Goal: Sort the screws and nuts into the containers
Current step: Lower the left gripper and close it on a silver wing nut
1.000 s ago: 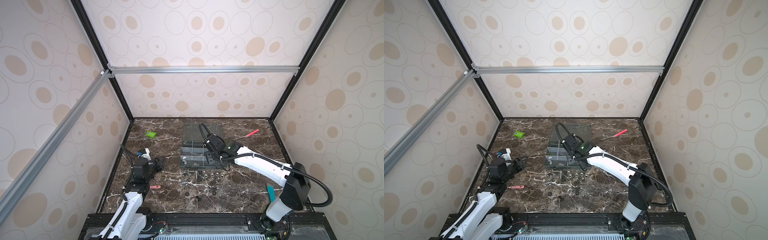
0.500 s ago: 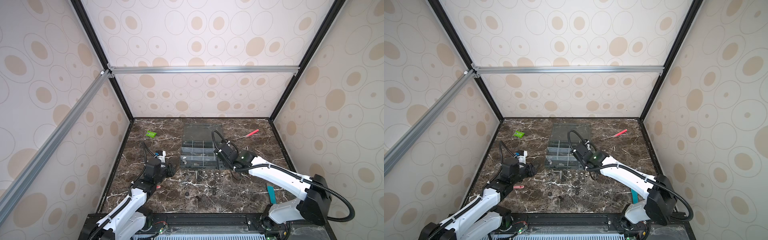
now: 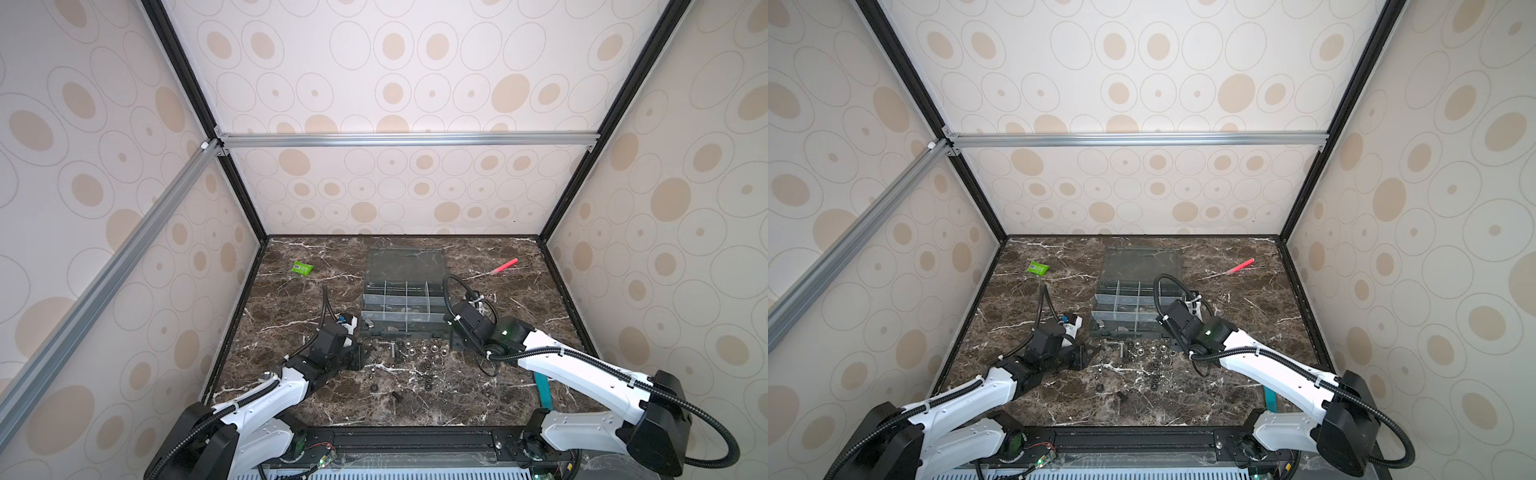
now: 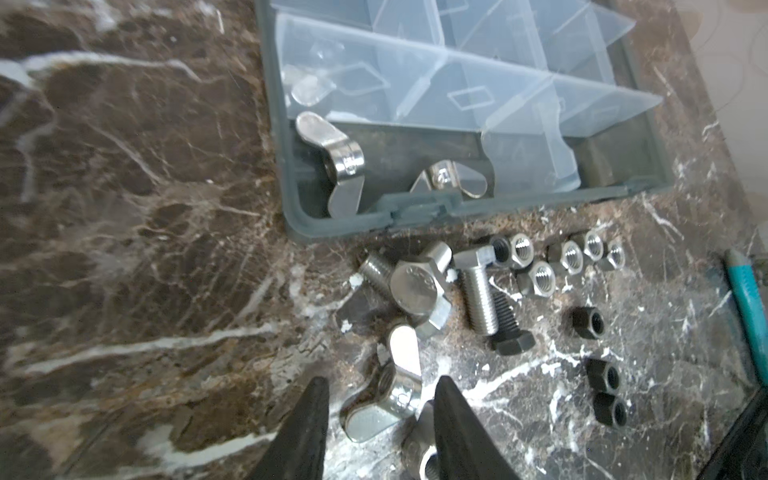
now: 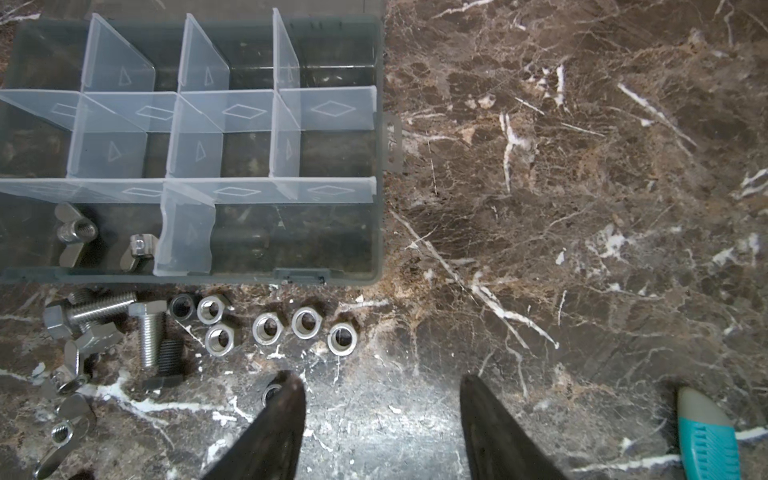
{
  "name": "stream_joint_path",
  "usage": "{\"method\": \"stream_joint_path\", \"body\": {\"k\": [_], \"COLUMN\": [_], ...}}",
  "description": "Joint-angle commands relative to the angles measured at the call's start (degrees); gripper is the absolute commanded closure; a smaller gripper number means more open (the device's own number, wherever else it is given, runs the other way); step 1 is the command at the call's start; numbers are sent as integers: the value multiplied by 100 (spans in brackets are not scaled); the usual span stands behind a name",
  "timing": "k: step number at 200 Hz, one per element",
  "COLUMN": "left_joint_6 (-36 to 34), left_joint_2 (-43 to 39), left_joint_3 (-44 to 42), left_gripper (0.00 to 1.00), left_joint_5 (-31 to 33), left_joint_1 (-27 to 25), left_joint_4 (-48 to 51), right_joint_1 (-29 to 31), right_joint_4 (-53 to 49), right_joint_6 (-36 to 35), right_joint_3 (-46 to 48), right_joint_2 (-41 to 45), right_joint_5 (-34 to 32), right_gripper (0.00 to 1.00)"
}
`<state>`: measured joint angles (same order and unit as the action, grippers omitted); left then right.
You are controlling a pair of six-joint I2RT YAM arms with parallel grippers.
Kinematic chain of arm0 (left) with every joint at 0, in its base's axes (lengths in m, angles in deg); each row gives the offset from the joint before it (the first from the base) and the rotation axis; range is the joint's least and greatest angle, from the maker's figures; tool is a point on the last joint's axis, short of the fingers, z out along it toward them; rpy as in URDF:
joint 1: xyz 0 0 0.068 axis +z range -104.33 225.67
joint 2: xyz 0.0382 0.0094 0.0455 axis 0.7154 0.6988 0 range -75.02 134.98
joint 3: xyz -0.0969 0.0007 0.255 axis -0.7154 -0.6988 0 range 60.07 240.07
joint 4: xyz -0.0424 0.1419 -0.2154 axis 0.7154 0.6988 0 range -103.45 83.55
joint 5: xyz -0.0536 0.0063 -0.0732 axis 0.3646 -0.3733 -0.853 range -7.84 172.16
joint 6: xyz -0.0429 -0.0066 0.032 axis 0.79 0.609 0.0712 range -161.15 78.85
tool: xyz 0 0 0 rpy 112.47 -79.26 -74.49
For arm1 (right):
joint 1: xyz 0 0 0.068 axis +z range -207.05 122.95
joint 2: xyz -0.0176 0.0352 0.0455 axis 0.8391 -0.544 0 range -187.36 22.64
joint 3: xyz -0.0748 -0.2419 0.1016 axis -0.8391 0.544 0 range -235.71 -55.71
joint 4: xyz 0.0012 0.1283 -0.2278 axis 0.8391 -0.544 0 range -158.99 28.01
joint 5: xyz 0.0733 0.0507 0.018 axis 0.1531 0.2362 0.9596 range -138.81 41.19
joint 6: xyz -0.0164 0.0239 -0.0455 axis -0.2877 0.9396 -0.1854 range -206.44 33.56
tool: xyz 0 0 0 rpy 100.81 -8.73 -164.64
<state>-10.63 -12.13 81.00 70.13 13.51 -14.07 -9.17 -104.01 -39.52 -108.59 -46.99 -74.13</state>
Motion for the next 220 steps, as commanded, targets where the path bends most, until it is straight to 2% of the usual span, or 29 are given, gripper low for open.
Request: {"method": "stream_joint_path", "body": {"k": [1, 43, 69, 161, 220], "left_joint_6": [-298, -448, -470, -670, -756], "left_joint_2": [140, 358, 536, 1031, 1206], "left_joint_3": [288, 462, 521, 711, 838], "left_gripper": [58, 60, 60, 62, 63], "left_joint_5": [205, 210, 419, 315, 548], "left_joint_1": [-167, -366, -481, -548, -619], "left_joint_4": [184, 220, 393, 281, 487], "right_joint_1": [-35, -26, -35, -35, -36], "right_joint_4": [-78, -190, -210, -204, -140], "right_joint_6": [380, 444, 462, 536, 573], "right_joint_3": [194, 270, 283, 320, 325], "right_joint_2": [208, 340, 349, 325, 233], "right_joint_5": [-93, -225, -270, -327, -294], "right_gripper": [38, 37, 37, 37, 37]}}
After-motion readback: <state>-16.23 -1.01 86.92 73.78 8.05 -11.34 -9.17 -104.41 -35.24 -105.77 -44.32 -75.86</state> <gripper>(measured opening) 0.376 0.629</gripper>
